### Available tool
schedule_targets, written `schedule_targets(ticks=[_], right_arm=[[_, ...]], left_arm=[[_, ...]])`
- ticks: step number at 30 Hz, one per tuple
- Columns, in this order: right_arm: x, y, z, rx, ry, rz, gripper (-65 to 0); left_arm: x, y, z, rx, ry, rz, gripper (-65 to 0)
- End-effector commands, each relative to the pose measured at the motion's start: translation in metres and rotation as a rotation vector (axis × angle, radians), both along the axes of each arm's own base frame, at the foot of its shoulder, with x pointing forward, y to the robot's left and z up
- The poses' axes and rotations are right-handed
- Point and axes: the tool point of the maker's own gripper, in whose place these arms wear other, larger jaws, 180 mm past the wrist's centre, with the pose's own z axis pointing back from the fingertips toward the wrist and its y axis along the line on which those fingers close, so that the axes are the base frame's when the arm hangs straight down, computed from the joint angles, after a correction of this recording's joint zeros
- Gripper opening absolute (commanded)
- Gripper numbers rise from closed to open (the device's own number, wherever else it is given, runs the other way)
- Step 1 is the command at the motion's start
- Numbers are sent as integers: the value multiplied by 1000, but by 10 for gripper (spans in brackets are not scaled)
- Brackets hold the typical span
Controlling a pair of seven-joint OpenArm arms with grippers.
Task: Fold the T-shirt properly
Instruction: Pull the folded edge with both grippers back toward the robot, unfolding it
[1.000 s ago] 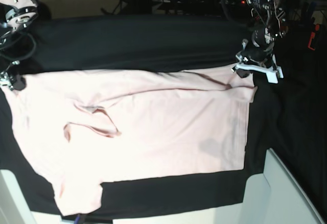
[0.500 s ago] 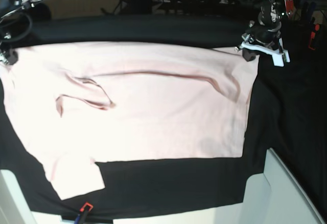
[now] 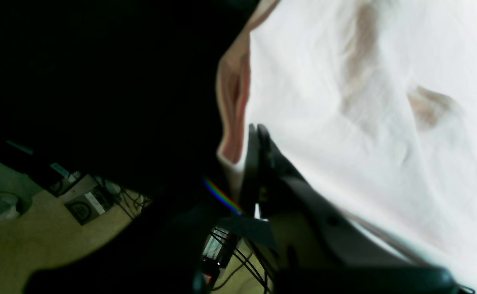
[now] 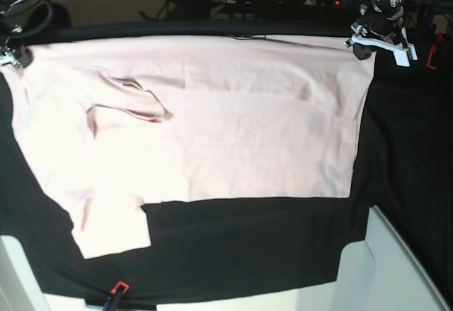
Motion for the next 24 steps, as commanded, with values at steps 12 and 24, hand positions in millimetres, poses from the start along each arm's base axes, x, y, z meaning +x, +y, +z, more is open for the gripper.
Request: schedule_targets(ticks=[12, 24], right_arm=[[-8, 3, 1, 13, 21, 10, -554], [-46, 8, 16, -62, 115, 42, -383]], left_arm=[[-14, 16, 15, 70, 0, 5, -583], [-37, 45, 40, 151, 4, 50, -170]])
